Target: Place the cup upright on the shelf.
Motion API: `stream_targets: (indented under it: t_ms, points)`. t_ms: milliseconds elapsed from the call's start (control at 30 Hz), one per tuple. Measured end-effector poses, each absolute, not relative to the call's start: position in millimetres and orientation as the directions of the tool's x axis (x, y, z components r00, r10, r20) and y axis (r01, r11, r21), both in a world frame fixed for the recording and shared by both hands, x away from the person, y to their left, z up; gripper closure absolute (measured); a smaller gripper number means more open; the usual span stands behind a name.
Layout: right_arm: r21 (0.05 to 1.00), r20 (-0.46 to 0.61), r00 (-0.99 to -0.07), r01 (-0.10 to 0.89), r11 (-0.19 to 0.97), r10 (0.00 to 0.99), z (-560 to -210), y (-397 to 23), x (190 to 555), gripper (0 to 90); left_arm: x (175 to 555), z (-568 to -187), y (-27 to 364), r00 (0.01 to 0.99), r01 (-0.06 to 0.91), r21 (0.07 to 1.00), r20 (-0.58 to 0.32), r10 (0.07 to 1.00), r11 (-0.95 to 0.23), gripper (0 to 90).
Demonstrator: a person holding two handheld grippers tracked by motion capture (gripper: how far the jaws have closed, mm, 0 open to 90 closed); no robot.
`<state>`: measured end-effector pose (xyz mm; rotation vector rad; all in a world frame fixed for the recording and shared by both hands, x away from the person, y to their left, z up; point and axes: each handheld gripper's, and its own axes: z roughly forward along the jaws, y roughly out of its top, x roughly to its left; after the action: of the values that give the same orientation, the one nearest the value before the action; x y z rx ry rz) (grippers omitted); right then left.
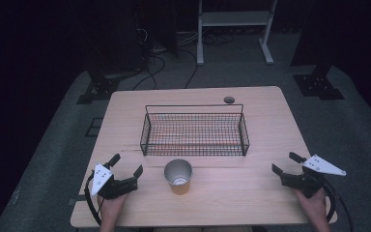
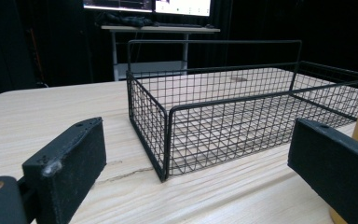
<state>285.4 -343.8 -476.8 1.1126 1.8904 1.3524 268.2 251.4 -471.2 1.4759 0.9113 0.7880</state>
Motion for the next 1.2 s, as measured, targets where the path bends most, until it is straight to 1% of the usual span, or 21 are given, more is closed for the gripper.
stream_targets:
  t_ms: [533, 900, 933, 1200]
  points:
    - [0.941, 0.025, -0.501, 0.304, 0.148, 0.865, -476.8, -343.8, 285.4, 13.2, 262.2, -467.7, 240.8, 0.588, 0.070, 0.996, 0.006, 0.809, -0.059, 2.2]
    - [0.940, 0.026, -0.496, 0.307, 0.147, 0.868, -476.9, -343.9, 286.0, 13.2, 256.1, -463.1, 237.3, 0.622, 0.078, 0.995, -0.002, 0.783, -0.059, 2.2]
    - [0.940, 0.026, -0.496, 0.309, 0.148, 0.868, -476.8, -343.6, 286.1, 13.2, 255.1, -461.8, 238.3, 0.630, 0.075, 0.996, -0.017, 0.776, -0.039, 2.2]
    - [0.939, 0.027, -0.494, 0.311, 0.147, 0.869, -476.8, -343.5, 286.2, 13.2, 247.1, -461.4, 232.4, 0.677, 0.084, 0.994, -0.003, 0.736, -0.073, 1.7]
